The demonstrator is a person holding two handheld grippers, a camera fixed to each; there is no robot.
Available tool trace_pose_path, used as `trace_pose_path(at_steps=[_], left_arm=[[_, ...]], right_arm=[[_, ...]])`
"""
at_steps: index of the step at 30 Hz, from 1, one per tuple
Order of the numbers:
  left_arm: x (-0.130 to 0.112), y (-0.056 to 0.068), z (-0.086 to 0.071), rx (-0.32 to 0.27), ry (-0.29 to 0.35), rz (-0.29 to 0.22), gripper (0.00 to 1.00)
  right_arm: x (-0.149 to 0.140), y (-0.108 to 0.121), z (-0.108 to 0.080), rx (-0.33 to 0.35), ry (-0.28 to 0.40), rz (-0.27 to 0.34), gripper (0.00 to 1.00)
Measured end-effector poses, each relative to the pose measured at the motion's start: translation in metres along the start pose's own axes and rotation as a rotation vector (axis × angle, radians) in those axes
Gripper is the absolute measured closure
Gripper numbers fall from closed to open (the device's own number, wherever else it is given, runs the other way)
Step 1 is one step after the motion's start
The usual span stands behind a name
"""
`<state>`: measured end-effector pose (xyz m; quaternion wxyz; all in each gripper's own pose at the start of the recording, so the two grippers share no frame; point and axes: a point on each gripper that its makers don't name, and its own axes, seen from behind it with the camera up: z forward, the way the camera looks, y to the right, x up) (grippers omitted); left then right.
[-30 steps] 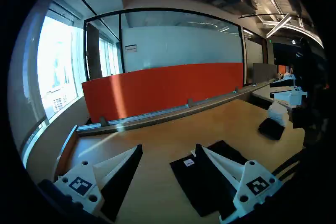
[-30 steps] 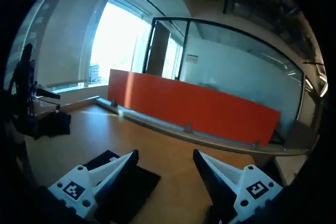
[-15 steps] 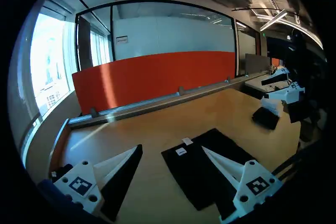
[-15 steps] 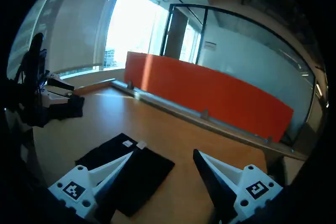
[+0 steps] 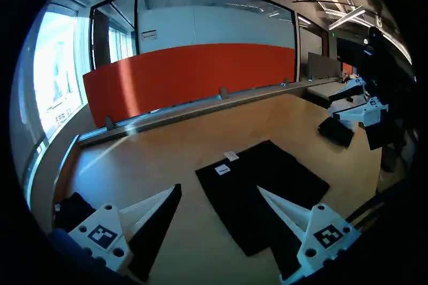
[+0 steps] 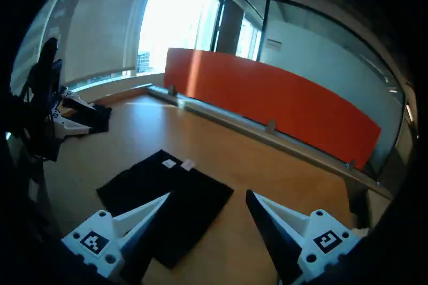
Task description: Fold towel
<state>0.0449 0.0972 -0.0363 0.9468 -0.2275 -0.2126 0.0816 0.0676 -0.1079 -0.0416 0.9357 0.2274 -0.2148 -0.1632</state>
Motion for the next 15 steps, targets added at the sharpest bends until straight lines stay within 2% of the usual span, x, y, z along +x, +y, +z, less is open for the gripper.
trace_pose_path(at_steps=[15], left_arm=[[-0.063, 0.025, 0.018, -0.045, -0.105, 0.004, 0.07]], right_arm=[[-0.072, -0.030, 0.028, 0.050, -0.102, 0.014, 0.00]])
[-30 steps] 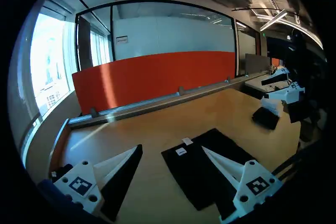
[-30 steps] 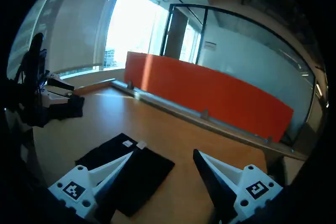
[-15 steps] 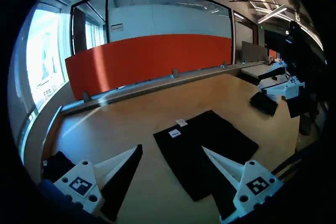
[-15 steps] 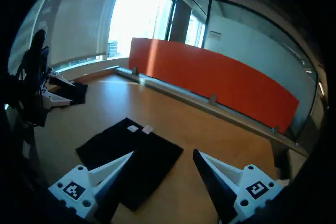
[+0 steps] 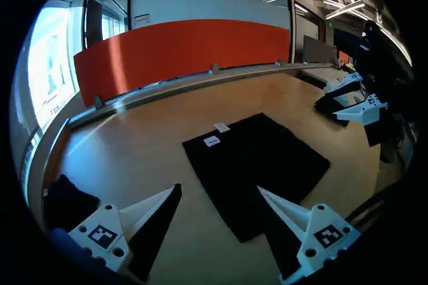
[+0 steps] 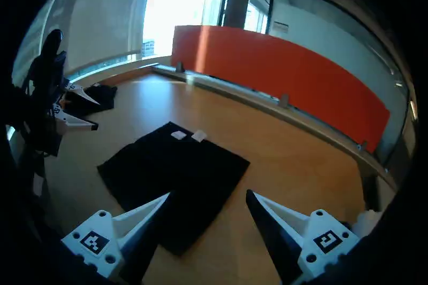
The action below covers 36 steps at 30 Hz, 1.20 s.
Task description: Fold towel
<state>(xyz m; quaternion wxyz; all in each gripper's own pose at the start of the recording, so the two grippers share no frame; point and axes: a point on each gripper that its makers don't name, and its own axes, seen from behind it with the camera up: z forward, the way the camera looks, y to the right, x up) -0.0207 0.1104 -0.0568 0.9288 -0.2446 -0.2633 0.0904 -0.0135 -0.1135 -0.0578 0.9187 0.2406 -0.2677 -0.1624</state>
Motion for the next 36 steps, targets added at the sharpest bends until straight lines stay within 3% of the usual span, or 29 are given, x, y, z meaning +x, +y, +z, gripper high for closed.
trace_pose_path(at_steps=[26, 36], left_arm=[[-0.085, 0.033, 0.032, -0.103, -0.171, 0.058, 0.07], [-0.108, 0.044, 0.036, -0.123, -0.230, 0.062, 0.07]], right_arm=[[-0.103, -0.032, 0.032, 0.080, -0.158, -0.016, 0.02], [-0.129, -0.041, 0.035, 0.111, -0.204, -0.023, 0.09]])
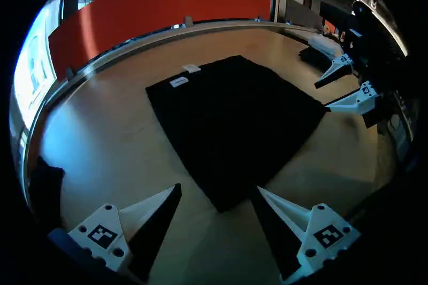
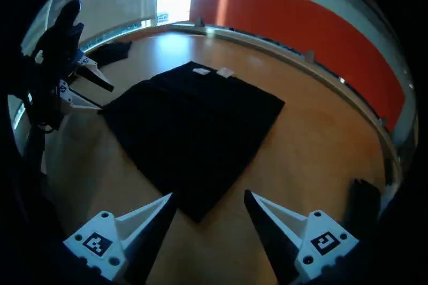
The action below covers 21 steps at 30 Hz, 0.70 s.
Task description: Fold towel
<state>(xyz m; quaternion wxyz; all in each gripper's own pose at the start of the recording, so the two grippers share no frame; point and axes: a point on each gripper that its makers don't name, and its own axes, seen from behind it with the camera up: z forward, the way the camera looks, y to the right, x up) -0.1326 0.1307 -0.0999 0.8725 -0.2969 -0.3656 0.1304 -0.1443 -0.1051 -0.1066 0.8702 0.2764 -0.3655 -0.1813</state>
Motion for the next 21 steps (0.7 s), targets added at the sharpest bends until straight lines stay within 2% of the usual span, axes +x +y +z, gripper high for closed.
trace_pose_path(at_steps=[4, 10, 21], left_arm=[[-0.006, 0.005, 0.002, -0.007, -0.020, 0.012, 0.07], [-0.010, 0.012, 0.004, -0.020, -0.035, 0.008, 0.22], [-0.010, 0.012, 0.005, -0.011, -0.038, -0.003, 0.26]], right_arm=[[-0.004, -0.002, 0.001, 0.015, -0.009, 0.009, 0.19], [-0.009, -0.006, 0.000, 0.042, -0.019, 0.031, 0.29], [-0.022, -0.010, 0.001, 0.057, -0.043, 0.019, 0.39]])
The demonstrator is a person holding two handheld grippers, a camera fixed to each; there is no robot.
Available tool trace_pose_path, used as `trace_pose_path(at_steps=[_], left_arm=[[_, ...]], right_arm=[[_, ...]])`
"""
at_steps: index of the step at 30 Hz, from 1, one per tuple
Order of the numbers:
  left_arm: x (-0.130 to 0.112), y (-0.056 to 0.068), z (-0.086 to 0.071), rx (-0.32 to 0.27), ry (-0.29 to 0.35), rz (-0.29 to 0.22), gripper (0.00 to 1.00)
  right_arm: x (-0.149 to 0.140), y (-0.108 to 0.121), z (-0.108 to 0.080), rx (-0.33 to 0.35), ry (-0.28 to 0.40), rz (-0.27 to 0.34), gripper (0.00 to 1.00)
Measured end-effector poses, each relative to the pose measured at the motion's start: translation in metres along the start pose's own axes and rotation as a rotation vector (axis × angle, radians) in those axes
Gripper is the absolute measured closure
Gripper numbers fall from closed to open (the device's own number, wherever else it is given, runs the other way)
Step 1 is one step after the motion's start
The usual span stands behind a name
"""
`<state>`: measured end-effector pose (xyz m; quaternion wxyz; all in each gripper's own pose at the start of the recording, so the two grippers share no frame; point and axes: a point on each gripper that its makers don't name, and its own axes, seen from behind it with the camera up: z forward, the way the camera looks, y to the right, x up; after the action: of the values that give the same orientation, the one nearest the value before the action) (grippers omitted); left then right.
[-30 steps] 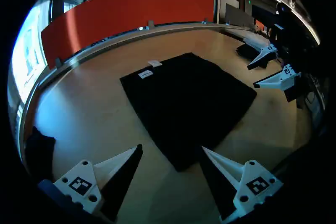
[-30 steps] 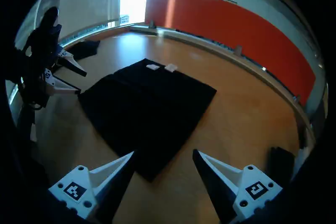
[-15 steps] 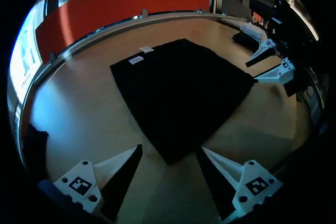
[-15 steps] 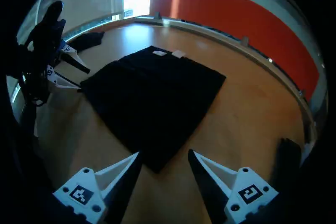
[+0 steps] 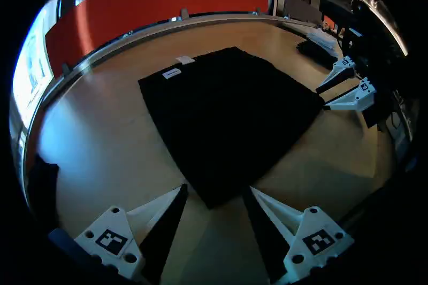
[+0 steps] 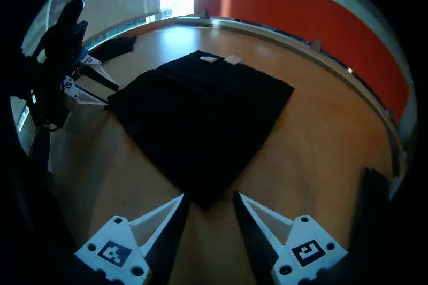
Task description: Fold towel
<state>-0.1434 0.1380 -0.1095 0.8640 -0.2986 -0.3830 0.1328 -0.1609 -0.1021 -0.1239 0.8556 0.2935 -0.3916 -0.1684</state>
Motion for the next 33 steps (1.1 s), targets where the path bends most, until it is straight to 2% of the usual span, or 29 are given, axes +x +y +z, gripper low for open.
trace_pose_path(at_steps=[10, 16, 25, 27, 33], left_arm=[[-0.0005, -0.0006, -0.0010, 0.023, -0.010, -0.030, 0.34], [-0.0017, -0.0012, -0.0017, 0.028, -0.018, -0.035, 0.40], [-0.0026, 0.0016, -0.0022, 0.030, -0.022, -0.032, 0.51], [-0.0025, 0.0026, -0.0025, 0.029, -0.023, -0.030, 0.56], [-0.0035, 0.0007, -0.0040, 0.037, -0.030, -0.039, 0.81]], right_arm=[[-0.0019, -0.0026, -0.0006, 0.003, -0.001, 0.031, 0.59], [-0.0020, -0.0024, -0.0019, 0.001, -0.001, 0.030, 0.75], [-0.0013, -0.0036, -0.0027, -0.007, -0.002, 0.030, 0.83], [-0.0012, -0.0032, -0.0024, -0.011, -0.002, 0.027, 0.84], [-0.0008, -0.0017, -0.0026, -0.018, -0.005, 0.032, 0.86]])
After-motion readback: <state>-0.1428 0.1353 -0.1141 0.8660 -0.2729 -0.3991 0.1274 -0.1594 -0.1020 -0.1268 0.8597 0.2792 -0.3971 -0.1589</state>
